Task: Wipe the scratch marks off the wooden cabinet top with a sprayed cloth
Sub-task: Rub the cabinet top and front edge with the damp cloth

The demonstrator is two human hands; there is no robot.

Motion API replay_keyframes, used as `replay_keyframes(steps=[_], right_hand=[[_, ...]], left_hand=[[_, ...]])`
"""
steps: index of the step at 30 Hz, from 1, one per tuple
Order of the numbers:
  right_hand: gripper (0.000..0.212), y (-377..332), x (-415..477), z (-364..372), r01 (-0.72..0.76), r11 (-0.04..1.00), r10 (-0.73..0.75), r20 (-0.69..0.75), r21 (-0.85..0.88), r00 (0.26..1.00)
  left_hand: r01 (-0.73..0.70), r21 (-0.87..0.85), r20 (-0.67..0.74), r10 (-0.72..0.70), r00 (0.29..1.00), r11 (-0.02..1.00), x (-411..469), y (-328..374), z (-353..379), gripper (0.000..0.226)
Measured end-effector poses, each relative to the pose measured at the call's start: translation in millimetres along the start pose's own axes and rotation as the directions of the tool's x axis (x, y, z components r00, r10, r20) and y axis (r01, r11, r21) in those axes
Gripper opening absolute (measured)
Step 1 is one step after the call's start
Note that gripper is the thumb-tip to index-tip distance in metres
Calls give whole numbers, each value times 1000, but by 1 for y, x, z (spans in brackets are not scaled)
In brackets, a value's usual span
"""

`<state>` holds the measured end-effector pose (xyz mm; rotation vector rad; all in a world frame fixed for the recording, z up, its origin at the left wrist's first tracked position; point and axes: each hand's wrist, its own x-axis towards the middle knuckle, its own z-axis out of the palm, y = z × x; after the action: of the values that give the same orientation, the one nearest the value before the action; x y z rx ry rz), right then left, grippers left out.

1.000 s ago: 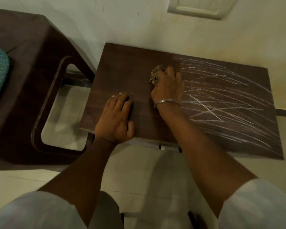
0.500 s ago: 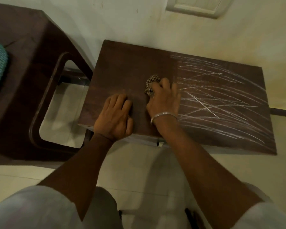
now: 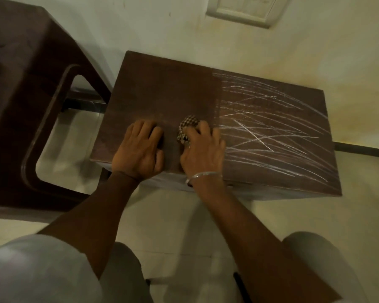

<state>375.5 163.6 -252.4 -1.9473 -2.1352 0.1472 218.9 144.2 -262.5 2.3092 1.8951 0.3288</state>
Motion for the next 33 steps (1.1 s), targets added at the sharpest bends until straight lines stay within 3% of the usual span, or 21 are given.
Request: replay_keyframes(steps=[7,14,21,28,33], right_hand=[[33,5,54,-16,6,998,-15,157,55,987],[31,7,-29,-10,28,999,-30,75,35,997],[29,-3,18,-15,-6,999,-1,127,49,992],[31,8,-52,-10,44,999,-45,73,22,996],[30,10,-26,-21,7,1000,-11,117,28,993]], left_hand=[[1,-9,-49,-1,999,1000,0,1,1,42],[-12,-17,-79,10,997,1000,-1,1,3,40],[-7,-20,-98,5,995,1000,-1,0,4,42],[0,25,-98,3,995,1000,-2,2,2,40],[4,68,-52,-1,999,998,-3,9,-2,42]])
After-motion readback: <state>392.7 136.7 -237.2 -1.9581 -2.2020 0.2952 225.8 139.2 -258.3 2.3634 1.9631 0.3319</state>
